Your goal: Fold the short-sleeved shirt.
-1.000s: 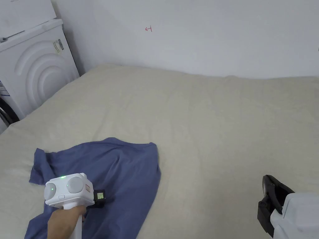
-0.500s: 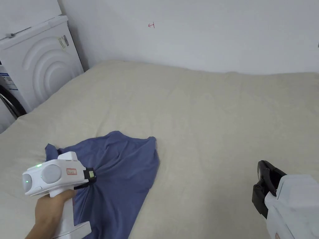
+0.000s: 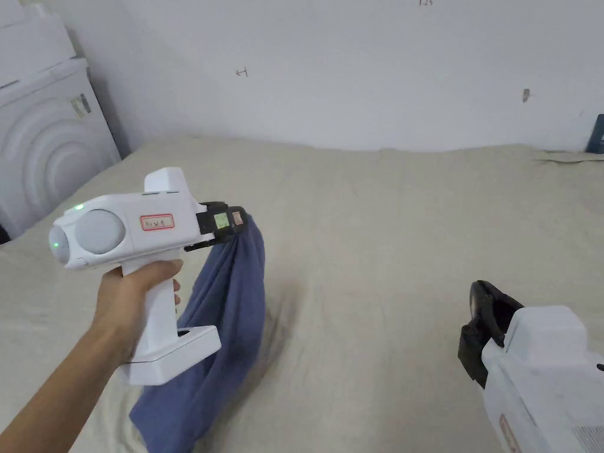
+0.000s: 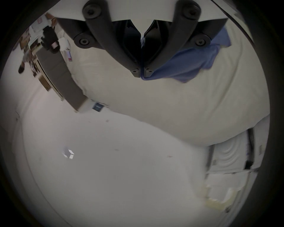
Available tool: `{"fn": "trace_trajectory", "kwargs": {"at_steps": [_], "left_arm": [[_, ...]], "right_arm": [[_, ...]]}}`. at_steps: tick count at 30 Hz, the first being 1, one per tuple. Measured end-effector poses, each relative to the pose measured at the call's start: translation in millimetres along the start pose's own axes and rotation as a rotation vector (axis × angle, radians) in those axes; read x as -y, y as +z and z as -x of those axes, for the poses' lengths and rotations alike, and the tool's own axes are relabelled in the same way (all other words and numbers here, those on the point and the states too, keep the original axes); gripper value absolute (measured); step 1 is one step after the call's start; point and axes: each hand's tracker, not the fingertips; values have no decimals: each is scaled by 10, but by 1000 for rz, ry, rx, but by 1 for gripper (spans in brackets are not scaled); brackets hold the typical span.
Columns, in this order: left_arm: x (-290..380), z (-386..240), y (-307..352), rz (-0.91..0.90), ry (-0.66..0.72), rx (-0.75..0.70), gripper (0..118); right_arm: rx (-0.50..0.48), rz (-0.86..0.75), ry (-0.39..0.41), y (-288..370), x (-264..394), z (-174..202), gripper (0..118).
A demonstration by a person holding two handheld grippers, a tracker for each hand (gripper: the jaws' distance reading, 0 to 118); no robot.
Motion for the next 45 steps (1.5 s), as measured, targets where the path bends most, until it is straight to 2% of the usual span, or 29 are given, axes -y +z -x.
{"fn": "trace_trajectory", "kwargs": {"at_steps": [4, 9, 11, 17, 24, 35, 40, 41, 43, 44, 45], "left_arm": [[39, -832, -254, 24, -76, 149, 0], [197, -1579, -688, 83, -156, 297, 0], [404, -1991, -720, 106, -207, 319, 0], [1049, -2541, -1067, 276, -256, 395, 0], [2140, -2670, -1579, 494, -338, 329, 0], [3131, -2516, -2278, 802, -459, 100, 0], [3256, -2471, -2277, 789, -452, 93, 0], [3221, -2464, -2263, 776, -444, 96, 4], [3125, -2448, -2181, 726, -420, 119, 25], [3068, -2446, -2142, 709, -391, 124, 41], [2988, -2451, -2082, 703, -367, 125, 61]], "right_arm": [[77, -28, 0, 204, -69, -322, 1], [187, -54, 23, 482, -133, -734, 1], [227, -58, 23, 594, -142, -893, 1], [328, -51, 9, 836, -77, -1289, 1], [377, -18, -15, 919, 59, -1484, 1], [379, 15, -39, 904, 161, -1454, 1], [379, 26, -36, 913, 190, -1490, 1], [378, 27, -35, 917, 192, -1495, 1], [379, 29, -34, 928, 182, -1501, 1], [378, 27, -34, 934, 184, -1515, 1], [379, 24, -34, 938, 175, -1516, 1]]}}
